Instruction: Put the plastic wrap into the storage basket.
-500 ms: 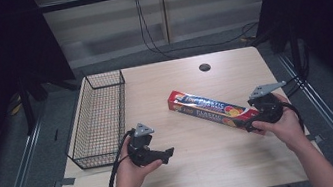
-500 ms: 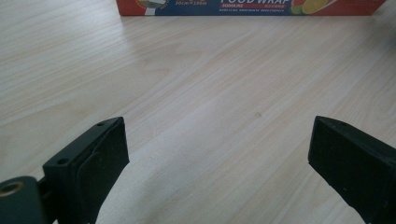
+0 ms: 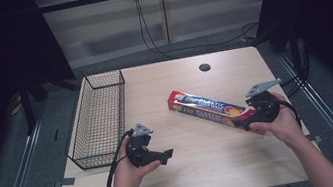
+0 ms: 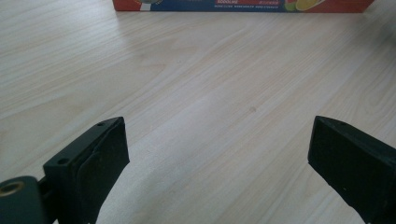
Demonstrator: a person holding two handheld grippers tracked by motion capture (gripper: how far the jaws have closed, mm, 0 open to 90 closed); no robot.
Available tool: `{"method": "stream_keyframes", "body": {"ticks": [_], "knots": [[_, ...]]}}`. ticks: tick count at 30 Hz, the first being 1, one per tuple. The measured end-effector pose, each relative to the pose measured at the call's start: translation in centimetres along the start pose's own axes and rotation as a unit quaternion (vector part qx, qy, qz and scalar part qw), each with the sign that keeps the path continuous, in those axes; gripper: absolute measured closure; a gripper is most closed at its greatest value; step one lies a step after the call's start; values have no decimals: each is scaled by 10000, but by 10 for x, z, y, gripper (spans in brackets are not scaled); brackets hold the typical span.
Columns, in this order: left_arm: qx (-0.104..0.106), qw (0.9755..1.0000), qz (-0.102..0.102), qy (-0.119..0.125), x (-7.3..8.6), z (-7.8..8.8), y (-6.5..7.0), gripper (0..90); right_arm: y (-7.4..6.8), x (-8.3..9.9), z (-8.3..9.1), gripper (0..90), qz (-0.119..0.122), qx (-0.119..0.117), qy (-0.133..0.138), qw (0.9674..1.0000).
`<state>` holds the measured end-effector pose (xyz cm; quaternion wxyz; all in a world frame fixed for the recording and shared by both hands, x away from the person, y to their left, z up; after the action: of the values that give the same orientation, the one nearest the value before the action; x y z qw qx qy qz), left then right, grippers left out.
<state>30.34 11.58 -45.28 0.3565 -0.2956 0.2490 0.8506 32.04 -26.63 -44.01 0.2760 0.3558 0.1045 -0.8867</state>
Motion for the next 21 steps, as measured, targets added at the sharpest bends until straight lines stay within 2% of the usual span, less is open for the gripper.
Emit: {"method": "stream_keyframes", "body": {"ticks": [4, 8, 13, 14, 18, 21], "knots": [[36, 10000, -24, -30, 0, -3, 0, 51, 4, -3, -10, 39, 93, -49, -222, 9997], [19, 10000, -11, -46, -1, -4, 0, 51, 8, -4, -17, 39, 13, -40, -369, 9993], [38, 10000, -36, -6, -3, -6, 2, 51, 19, -8, -27, 45, 32, 32, -560, 9984], [33, 9999, -74, -82, -3, -6, 2, 52, 21, -8, -29, 45, 46, 43, -596, 9982], [25, 9999, -86, -66, -2, -6, 2, 54, 22, -10, -32, 51, -10, -16, -759, 9971], [25, 10000, -74, -46, -3, -6, 1, 56, 23, -10, -37, 50, 81, -39, -885, 9960]]}}
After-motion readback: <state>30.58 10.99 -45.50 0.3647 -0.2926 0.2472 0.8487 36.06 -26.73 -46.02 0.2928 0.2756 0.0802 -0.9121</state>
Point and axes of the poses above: each handheld gripper's, and its own axes: z roughly backward along the jaws, x roughly out of its underside, y roughly to its right, the point moved 1 cm from there along -z, roughly forward along the jaws, and after that the axes turned 4 degrees about x, right-handed, at the moved point
